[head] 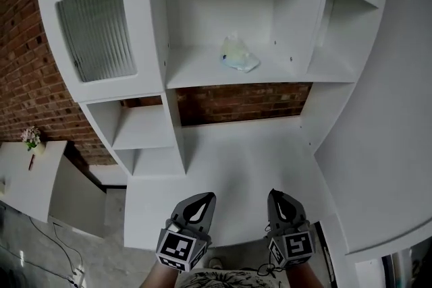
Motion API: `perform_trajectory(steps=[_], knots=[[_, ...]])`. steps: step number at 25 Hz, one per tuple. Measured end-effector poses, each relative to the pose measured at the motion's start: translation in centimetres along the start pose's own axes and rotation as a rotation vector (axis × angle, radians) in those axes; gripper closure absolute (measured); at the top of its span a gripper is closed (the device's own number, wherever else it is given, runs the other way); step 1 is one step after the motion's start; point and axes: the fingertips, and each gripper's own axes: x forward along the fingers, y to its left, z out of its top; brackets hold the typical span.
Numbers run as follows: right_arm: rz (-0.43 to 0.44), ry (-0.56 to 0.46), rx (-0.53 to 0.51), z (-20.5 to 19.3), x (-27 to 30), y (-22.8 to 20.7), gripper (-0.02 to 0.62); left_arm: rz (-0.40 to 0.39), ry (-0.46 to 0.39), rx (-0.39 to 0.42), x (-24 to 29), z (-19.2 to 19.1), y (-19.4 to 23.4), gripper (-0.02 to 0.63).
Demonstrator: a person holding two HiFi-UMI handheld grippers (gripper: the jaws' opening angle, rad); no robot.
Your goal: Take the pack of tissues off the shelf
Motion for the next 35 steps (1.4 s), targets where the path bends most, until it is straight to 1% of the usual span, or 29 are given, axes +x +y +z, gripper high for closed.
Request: perform_trajectory(steps=[6, 9, 12, 15, 19, 21, 23, 24, 26, 28, 30, 32, 35], knots=[[0.079, -0.003, 0.011, 0.3, 4.6, -0.5, 0.588, 0.061, 0.003, 0.005, 1.9, 0.5, 2.3, 0.592], [0.137, -0.023, 0.0, 1.6, 6.9, -0.7, 0.588, 0.116, -0.01, 0.012, 2.5, 1.4, 3.6, 0.592], [0.196, -0.061, -0.006, 3.7, 9.2, -0.8, 0.588, 0.176, -0.022, 0.02, 3.1, 2.8, 4.8, 0.592], [0.239, -0.081, -0.002, 6.0, 11.1, -1.6, 0.588, 0.208, -0.046, 0.023, 3.6, 4.2, 5.1, 0.592], [0.324, -0.09, -0.035, 10.0, 14.1, -2.2, 0.588, 0.254, -0.051, 0.061, 4.8, 5.8, 6.3, 0.592], [0.345, -0.114, -0.064, 12.4, 15.4, -2.6, 0.588, 0.278, -0.063, 0.078, 5.3, 6.5, 7.1, 0.592], [0.342, -0.154, -0.108, 15.4, 16.6, -3.4, 0.524, 0.293, -0.088, 0.088, 5.6, 7.5, 7.5, 0.592], [0.337, -0.171, -0.125, 17.0, 17.3, -3.9, 0.47, 0.3, -0.097, 0.09, 5.7, 7.8, 7.7, 0.592], [0.333, -0.187, -0.121, 20.1, 19.0, -4.8, 0.393, 0.312, -0.105, 0.089, 5.8, 8.2, 8.0, 0.592], [0.341, -0.179, -0.092, 22.8, 20.9, -5.5, 0.362, 0.321, -0.106, 0.088, 6.1, 8.4, 8.3, 0.592], [0.328, -0.155, -0.097, 24.7, 23.3, -6.3, 0.345, 0.324, -0.104, 0.093, 6.5, 8.5, 8.7, 0.592], [0.299, -0.11, -0.129, 25.5, 25.9, -7.2, 0.335, 0.324, -0.098, 0.101, 7.0, 8.6, 9.0, 0.592], [0.282, -0.01, -0.154, 25.1, 29.5, -8.3, 0.332, 0.321, -0.093, 0.102, 7.4, 8.6, 9.2, 0.592]])
